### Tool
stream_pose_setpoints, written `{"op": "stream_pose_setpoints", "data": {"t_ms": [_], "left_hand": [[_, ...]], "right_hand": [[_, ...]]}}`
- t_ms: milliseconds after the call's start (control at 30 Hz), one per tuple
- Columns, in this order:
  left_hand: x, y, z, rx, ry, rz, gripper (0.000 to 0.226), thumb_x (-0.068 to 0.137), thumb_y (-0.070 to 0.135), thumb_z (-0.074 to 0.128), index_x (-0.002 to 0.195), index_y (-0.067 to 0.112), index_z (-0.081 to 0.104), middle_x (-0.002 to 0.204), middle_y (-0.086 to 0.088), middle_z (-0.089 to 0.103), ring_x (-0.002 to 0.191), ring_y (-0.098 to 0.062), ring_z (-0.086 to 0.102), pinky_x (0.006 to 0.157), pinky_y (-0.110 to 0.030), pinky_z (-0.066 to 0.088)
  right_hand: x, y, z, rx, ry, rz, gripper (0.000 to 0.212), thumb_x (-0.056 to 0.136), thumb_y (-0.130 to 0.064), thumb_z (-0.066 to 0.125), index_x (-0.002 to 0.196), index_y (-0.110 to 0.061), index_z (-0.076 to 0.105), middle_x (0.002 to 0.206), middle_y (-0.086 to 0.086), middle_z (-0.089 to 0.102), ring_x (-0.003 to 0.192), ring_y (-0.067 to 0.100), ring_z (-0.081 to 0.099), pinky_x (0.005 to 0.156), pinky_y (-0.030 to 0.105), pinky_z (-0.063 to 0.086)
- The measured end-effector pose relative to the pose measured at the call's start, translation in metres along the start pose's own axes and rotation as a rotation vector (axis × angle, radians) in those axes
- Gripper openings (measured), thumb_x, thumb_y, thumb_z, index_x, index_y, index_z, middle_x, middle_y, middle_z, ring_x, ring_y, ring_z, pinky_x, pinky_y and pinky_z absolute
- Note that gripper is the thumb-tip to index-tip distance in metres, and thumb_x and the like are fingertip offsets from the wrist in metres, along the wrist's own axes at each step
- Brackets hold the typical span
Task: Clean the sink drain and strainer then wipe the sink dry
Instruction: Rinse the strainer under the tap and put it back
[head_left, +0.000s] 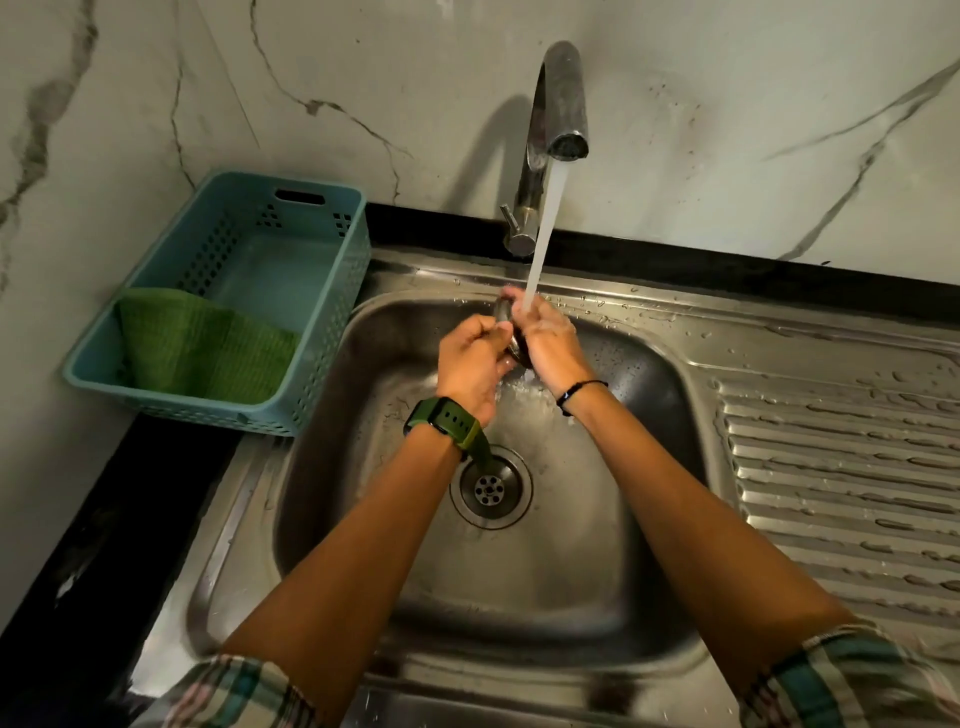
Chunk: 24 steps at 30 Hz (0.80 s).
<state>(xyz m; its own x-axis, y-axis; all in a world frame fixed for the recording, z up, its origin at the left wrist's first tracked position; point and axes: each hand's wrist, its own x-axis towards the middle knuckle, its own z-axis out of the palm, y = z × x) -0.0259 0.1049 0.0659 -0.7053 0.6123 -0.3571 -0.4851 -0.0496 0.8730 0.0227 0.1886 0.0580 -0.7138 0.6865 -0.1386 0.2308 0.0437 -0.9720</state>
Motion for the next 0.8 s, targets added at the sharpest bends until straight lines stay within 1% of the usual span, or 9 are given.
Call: {"op": "stream_pose_setpoints", "data": {"t_ms": [133,233,300,367,433,533,633,700,800], "left_hand": [[-0.004,-0.004,0.003,0.159,-0.033,0.101,0.019,0.090,-0.002,0.046,0.080,0.011,0.056,0.071,-0.003,0.056,0.059,-0.004,0.056,0.050,-0.013,0.046],[-0.002,0.001,0.001,0.216,-0.125,-0.008,0.027,0.088,-0.007,0.043,0.108,0.008,0.052,0.098,-0.011,0.063,0.087,-0.019,0.061,0.071,-0.028,0.057],[-0.001,0.005,-0.003,0.165,-0.195,-0.056,0.035,0.086,-0.011,0.041,0.116,0.007,0.049,0.106,-0.012,0.061,0.093,-0.021,0.059,0.078,-0.036,0.055],[-0.002,0.006,-0.007,0.016,-0.266,-0.080,0.032,0.088,-0.009,0.040,0.112,0.007,0.052,0.106,-0.011,0.062,0.093,-0.019,0.062,0.078,-0.031,0.056],[-0.001,0.006,-0.011,-0.183,-0.281,-0.144,0.021,0.095,0.006,0.038,0.107,0.008,0.055,0.102,-0.012,0.063,0.091,-0.020,0.062,0.080,-0.031,0.052],[0.007,0.005,-0.019,-0.335,-0.250,-0.215,0.036,0.099,0.029,0.029,0.112,0.008,0.055,0.105,-0.012,0.065,0.096,-0.022,0.063,0.083,-0.035,0.053],[0.006,-0.002,-0.015,-0.267,-0.213,-0.166,0.027,0.098,0.016,0.033,0.109,0.006,0.055,0.099,-0.011,0.065,0.084,-0.016,0.067,0.075,-0.030,0.058],[0.002,-0.011,-0.010,-0.210,-0.202,-0.132,0.023,0.097,0.008,0.035,0.102,0.005,0.057,0.087,-0.006,0.066,0.069,-0.008,0.067,0.064,-0.024,0.058],[0.000,-0.008,-0.012,-0.252,-0.251,-0.181,0.029,0.097,0.021,0.037,0.113,0.005,0.056,0.095,-0.008,0.068,0.082,-0.012,0.067,0.074,-0.028,0.058]], "right_hand": [[0.009,0.004,0.017,0.079,0.146,0.291,0.038,0.095,-0.047,0.036,0.116,-0.022,0.056,0.119,0.011,0.058,0.097,0.023,0.057,0.061,0.027,0.051],[0.001,0.013,0.020,-0.021,0.034,0.072,0.032,0.096,-0.031,0.041,0.126,-0.027,0.054,0.133,0.010,0.049,0.115,0.021,0.052,0.096,0.030,0.046],[-0.001,0.012,0.016,-0.011,-0.050,0.000,0.032,0.096,-0.023,0.041,0.123,-0.031,0.057,0.132,0.006,0.051,0.116,0.015,0.051,0.097,0.023,0.043],[0.001,0.009,0.008,0.014,-0.060,-0.029,0.031,0.096,-0.020,0.042,0.117,-0.032,0.061,0.124,0.000,0.057,0.113,0.011,0.053,0.100,0.026,0.044],[0.001,0.007,-0.001,-0.008,-0.126,-0.143,0.033,0.095,-0.011,0.043,0.116,-0.027,0.062,0.123,0.000,0.058,0.113,0.008,0.054,0.102,0.028,0.043],[0.000,0.007,-0.013,-0.117,-0.214,-0.297,0.032,0.092,-0.003,0.046,0.119,-0.014,0.061,0.128,0.002,0.056,0.115,-0.006,0.048,0.095,0.011,0.042],[0.003,0.007,-0.006,-0.202,-0.104,-0.224,0.031,0.095,-0.013,0.045,0.123,-0.016,0.058,0.120,0.003,0.059,0.107,0.004,0.052,0.085,0.008,0.043],[0.007,0.003,0.005,-0.083,0.058,-0.019,0.028,0.096,-0.022,0.043,0.119,-0.015,0.059,0.099,-0.004,0.059,0.089,0.006,0.054,0.072,0.011,0.041],[0.001,0.004,0.011,-0.134,0.166,-0.049,0.025,0.097,-0.025,0.042,0.109,-0.016,0.061,0.090,-0.006,0.056,0.081,0.005,0.053,0.073,0.018,0.044]]}}
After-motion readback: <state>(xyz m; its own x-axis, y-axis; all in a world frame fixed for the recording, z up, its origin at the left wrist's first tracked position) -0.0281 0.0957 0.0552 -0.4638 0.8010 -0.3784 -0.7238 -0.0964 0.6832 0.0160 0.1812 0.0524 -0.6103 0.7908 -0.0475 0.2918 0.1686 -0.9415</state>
